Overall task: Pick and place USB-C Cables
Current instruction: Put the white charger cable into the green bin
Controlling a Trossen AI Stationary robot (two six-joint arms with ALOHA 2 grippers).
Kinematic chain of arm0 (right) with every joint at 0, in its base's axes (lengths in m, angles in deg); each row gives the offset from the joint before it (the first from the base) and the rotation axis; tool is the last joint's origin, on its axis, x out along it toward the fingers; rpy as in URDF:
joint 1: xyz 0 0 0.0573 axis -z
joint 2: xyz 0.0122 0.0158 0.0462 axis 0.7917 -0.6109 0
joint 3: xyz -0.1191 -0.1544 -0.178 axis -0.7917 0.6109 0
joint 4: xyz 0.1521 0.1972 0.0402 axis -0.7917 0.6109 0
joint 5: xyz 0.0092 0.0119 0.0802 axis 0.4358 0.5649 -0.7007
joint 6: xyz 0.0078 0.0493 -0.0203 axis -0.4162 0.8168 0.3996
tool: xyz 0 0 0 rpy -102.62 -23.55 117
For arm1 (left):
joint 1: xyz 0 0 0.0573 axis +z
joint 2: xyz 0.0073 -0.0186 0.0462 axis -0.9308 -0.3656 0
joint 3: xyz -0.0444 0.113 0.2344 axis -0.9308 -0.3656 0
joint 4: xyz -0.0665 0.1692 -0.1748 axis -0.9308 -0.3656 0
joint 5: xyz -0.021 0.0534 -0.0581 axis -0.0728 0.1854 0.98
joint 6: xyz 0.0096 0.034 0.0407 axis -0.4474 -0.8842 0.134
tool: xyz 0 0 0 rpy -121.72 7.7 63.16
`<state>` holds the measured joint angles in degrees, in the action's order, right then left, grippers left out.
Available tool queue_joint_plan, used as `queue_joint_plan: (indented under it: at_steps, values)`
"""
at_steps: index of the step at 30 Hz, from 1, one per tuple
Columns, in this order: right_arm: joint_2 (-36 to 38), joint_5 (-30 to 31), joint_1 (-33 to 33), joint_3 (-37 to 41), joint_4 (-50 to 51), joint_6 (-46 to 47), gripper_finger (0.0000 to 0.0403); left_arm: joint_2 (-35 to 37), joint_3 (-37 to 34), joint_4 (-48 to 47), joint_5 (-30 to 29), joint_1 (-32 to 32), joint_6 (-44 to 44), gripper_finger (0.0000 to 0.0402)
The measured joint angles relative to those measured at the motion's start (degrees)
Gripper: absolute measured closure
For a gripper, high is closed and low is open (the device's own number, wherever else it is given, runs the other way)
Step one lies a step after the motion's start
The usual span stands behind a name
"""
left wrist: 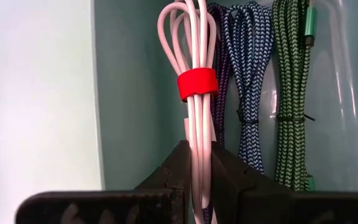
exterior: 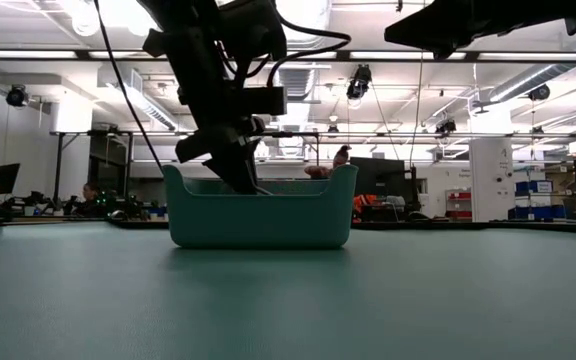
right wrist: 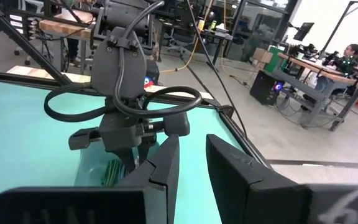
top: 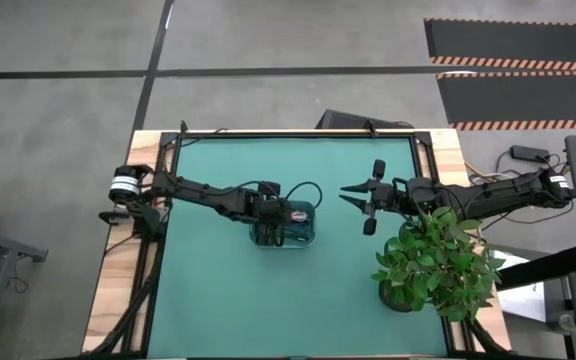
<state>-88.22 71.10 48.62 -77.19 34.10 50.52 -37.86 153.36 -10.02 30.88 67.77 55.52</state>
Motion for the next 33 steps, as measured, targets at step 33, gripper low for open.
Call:
queue_joint_plan:
  at_steps: [33]
  values:
    - [-0.02,0.02,0.02,0.00,0.78,0.35,0.0330,0.00,0.00,1.23,0.01,0.03,0.39,0.0357]
